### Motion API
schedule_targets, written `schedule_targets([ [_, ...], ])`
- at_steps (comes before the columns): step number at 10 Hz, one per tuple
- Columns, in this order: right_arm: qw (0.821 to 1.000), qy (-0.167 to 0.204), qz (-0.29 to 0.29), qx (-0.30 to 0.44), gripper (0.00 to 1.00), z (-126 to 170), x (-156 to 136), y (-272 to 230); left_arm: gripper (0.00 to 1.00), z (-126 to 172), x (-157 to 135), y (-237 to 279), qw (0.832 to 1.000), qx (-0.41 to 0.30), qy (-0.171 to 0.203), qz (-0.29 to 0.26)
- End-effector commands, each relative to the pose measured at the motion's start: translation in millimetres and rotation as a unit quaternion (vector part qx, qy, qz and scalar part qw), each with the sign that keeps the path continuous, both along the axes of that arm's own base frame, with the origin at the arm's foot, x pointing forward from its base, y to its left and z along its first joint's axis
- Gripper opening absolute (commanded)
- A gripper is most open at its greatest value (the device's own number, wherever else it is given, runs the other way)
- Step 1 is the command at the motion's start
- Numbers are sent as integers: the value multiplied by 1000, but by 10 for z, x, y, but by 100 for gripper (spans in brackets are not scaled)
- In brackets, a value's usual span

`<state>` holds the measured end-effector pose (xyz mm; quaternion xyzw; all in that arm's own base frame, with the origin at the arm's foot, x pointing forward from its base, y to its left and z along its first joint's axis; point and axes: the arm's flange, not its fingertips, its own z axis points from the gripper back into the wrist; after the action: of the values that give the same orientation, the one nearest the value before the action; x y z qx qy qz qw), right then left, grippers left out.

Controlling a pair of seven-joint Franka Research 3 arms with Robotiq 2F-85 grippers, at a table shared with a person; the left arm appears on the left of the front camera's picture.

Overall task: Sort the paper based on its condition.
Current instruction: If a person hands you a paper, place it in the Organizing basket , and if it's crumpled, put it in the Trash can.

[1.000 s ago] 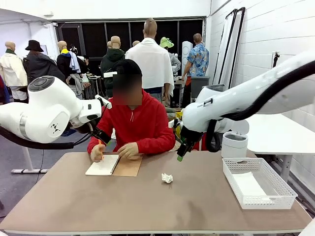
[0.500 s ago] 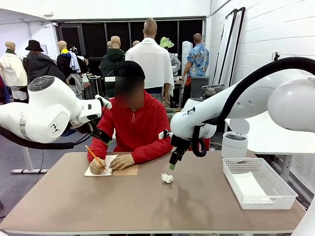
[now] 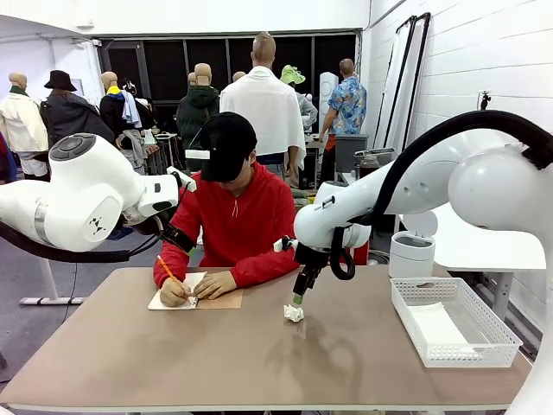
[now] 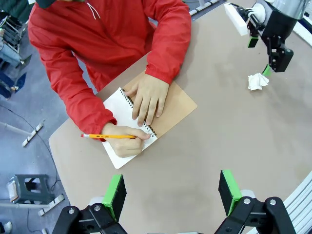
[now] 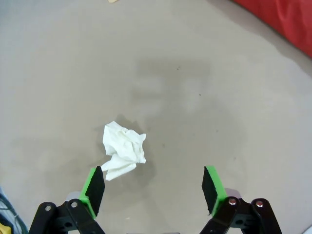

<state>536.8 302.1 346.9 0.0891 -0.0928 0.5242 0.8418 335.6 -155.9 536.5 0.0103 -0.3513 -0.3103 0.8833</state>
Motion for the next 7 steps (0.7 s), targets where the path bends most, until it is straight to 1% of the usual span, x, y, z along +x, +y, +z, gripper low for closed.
schedule_targets([
  [1,1000,16,20,-14,100,-57,77,88,100,-1,-1,7,1000,2,0,-1],
  [3,999,28,24,-16,100,-113,40,141,100,-1,-1,7,1000,2,0,-1],
  [7,998,40,33,-25,100,-196,-24,195,100,-1,-1,7,1000,2,0,-1],
])
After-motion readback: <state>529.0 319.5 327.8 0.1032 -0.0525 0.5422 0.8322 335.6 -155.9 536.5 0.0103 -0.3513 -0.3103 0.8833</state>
